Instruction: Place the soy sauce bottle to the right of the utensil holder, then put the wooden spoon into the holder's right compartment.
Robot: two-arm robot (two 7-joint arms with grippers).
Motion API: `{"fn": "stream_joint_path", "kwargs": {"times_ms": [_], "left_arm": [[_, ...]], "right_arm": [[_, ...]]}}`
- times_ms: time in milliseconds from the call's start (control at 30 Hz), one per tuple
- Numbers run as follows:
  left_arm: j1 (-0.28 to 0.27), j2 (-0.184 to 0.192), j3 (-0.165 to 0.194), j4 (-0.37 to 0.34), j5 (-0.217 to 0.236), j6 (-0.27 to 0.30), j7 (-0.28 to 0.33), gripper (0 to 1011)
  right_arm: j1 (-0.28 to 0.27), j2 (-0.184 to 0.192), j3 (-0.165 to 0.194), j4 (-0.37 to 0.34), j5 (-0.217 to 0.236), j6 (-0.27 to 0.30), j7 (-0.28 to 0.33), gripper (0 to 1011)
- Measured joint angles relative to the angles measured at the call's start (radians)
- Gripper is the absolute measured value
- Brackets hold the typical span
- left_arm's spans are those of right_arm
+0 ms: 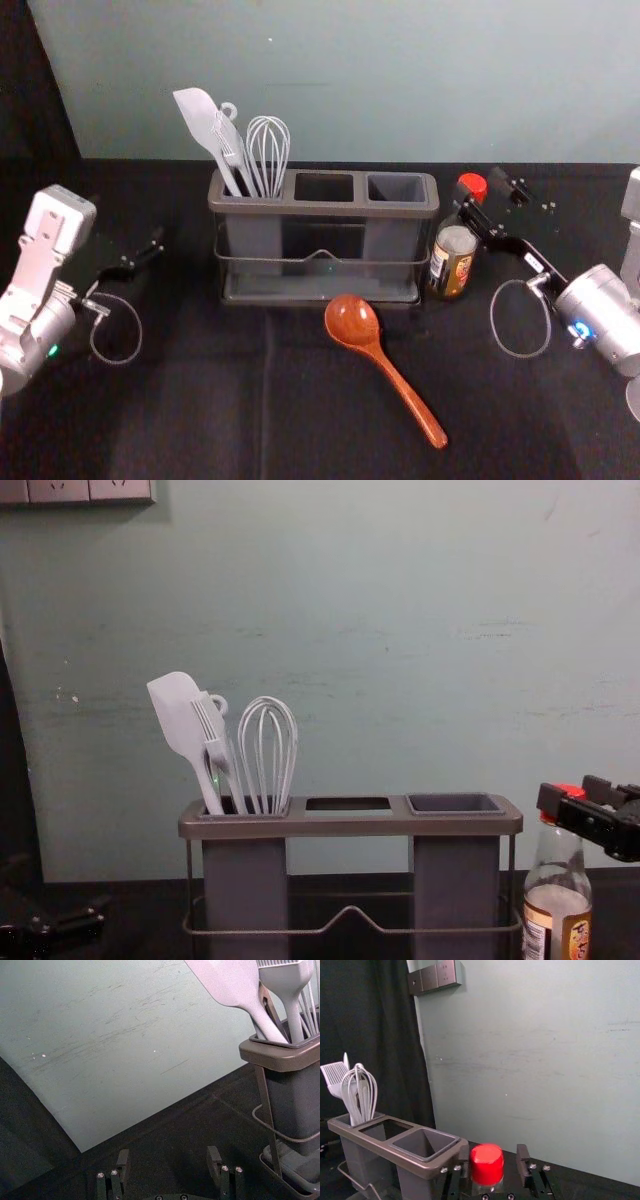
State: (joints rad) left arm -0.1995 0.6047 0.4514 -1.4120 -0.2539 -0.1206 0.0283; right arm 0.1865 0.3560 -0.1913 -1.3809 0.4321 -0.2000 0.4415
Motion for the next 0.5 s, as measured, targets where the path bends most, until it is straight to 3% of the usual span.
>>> {"fn": "stream_joint_path", "kwargs": {"times_ms": [300, 500], "left_arm": [[0.0, 0.0, 0.0, 0.0, 0.0, 0.0, 0.0, 1000], [0.0, 0.0, 0.0, 0.0, 0.0, 0.0, 0.0, 1000]], "right_arm": [[-0.027, 0.02, 0.02, -0.078, -0.011, 0.019, -0.027, 863], [-0.074, 0.047, 0.026, -0.193, -0.049, 0.032, -0.051, 1000]]}}
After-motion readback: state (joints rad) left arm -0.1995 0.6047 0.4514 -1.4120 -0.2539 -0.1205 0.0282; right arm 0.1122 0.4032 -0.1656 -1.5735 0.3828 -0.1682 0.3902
